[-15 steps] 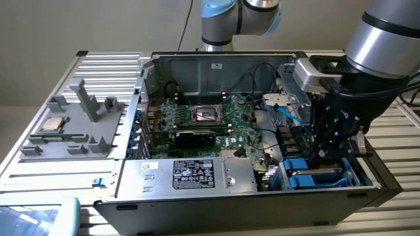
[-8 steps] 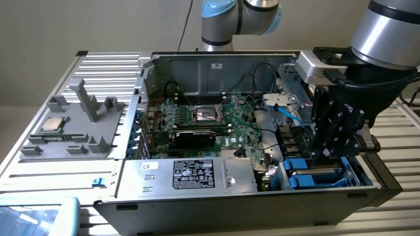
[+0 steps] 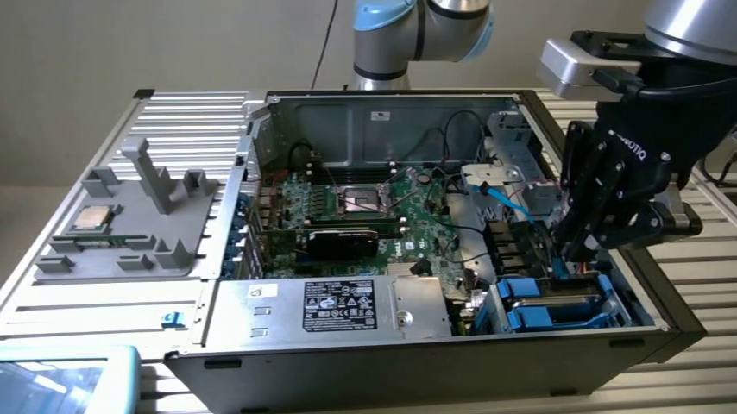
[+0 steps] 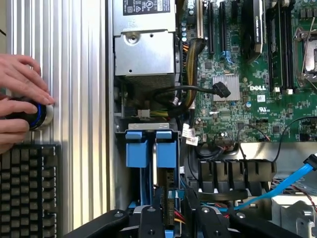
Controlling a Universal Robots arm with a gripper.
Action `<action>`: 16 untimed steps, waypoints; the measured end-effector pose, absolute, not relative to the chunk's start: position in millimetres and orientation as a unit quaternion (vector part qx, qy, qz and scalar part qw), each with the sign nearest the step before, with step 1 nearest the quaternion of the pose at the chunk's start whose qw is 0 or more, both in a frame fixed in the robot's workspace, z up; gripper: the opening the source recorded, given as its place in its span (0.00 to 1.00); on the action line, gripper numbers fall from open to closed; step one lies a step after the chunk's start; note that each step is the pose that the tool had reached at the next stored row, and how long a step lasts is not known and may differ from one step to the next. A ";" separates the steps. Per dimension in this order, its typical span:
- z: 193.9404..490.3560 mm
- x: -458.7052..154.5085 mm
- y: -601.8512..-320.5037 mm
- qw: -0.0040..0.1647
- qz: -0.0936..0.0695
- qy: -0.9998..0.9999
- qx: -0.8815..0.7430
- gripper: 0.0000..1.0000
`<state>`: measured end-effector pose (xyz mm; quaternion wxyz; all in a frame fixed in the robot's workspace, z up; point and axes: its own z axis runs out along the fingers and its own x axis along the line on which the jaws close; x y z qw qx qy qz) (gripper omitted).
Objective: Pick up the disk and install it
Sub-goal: 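Insert the first disk wire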
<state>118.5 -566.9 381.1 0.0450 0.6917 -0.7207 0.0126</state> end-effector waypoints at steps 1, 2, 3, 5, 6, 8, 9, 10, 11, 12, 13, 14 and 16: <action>381.9 118.5 -566.5 0.045 0.013 -0.721 0.692 0.30; 381.8 118.6 -566.5 0.045 0.012 -0.721 0.692 0.30; 381.8 118.6 -566.5 0.045 0.012 -0.721 0.692 0.30; 381.8 118.6 -566.5 0.045 0.012 -0.721 0.692 0.30; 381.8 118.6 -566.6 0.045 0.012 -0.721 0.692 0.30; 381.8 118.6 -566.6 0.045 0.012 -0.721 0.692 0.30; 381.8 118.6 -566.6 0.045 0.012 -0.721 0.692 0.30; 381.9 118.6 -566.6 0.045 0.012 -0.721 0.692 0.30; 381.8 118.6 -566.6 0.045 0.012 -0.721 0.692 0.30; 381.8 118.6 -566.6 0.045 0.012 -0.721 0.692 0.30; 381.8 118.6 -566.6 0.045 0.012 -0.721 0.692 0.30; 381.8 118.6 -566.6 0.045 0.012 -0.721 0.692 0.30; 381.8 118.6 -566.6 0.045 0.012 -0.721 0.692 0.30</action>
